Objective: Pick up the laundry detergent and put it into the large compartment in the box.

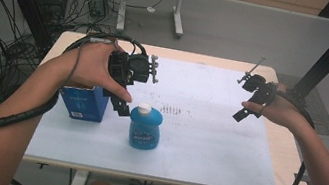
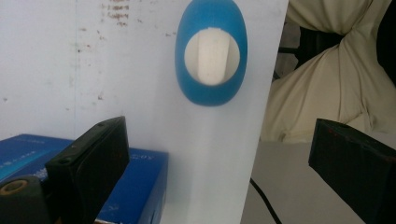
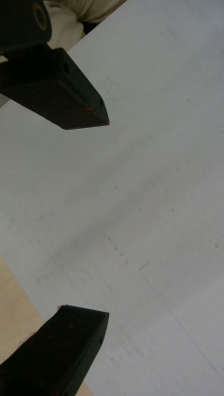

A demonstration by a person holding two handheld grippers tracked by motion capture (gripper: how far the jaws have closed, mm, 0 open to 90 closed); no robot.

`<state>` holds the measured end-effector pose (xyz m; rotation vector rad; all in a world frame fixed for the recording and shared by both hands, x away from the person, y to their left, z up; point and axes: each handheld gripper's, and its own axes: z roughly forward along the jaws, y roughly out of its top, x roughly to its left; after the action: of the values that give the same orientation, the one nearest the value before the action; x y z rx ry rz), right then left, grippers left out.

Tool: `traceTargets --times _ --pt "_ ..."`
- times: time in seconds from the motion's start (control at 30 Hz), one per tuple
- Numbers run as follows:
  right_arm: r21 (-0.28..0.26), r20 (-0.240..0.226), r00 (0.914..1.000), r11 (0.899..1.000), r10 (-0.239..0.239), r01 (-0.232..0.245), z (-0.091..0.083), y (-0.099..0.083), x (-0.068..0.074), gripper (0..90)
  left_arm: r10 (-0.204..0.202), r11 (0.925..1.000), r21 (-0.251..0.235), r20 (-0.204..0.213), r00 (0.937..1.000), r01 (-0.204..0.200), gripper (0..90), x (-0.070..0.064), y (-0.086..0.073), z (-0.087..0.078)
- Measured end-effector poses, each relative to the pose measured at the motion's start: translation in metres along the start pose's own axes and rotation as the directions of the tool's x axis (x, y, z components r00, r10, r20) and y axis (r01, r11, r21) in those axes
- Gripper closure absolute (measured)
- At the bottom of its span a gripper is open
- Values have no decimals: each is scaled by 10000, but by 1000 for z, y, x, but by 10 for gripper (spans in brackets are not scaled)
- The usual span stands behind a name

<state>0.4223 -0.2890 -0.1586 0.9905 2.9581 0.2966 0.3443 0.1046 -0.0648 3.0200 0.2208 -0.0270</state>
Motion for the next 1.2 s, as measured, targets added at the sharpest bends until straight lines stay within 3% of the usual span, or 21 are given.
traceTargets --times 0.53,1.2 --pt "-48 -2 10000 10000 37 -37 0 -1 1 65 309 9995 -105 124 9994 -308 57 4 20 7" --pt "-76 4 10000 10000 24 -23 -1 -3 1 65 434 9990 -91 125 9990 -433 56 4 33 11"
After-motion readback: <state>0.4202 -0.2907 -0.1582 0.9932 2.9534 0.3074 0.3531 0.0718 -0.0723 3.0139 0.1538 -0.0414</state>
